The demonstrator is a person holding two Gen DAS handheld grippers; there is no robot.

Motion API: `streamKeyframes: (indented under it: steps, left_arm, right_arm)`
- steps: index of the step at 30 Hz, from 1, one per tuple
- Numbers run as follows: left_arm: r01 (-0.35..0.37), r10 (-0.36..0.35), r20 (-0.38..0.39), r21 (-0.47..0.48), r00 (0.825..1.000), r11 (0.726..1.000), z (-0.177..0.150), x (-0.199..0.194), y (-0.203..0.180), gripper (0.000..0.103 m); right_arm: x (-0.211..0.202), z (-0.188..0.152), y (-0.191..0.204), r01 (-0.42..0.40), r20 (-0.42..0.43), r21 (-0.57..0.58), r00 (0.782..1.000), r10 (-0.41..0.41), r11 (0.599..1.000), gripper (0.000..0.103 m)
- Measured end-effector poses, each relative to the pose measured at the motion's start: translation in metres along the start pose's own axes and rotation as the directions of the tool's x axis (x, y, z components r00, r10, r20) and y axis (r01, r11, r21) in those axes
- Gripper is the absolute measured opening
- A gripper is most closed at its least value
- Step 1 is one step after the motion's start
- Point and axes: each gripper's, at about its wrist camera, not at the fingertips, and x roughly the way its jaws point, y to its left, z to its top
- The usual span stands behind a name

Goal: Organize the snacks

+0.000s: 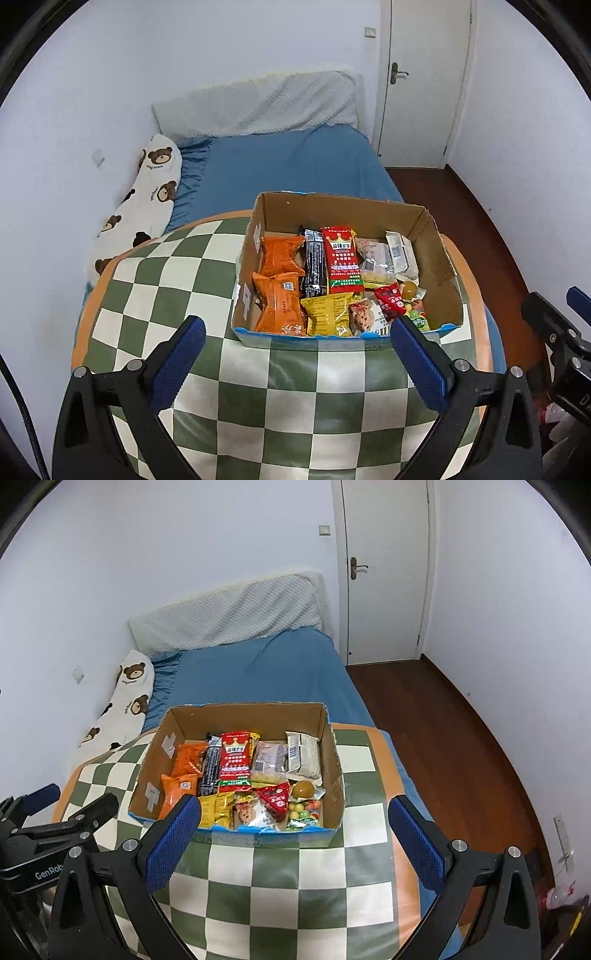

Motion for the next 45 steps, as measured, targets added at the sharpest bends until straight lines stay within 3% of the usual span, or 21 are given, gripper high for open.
streamKeyframes:
  steps: [45]
  left_arm:
    - [0.011,-0.011,-0.001,0.021,1.0,1.0,0.006,0.001,-0.008,0.103]
  right_arm:
    - [0.015,-0.003,-0.001,0.011,-0.029,0.006,1.0,-0.01,1.0,0.103]
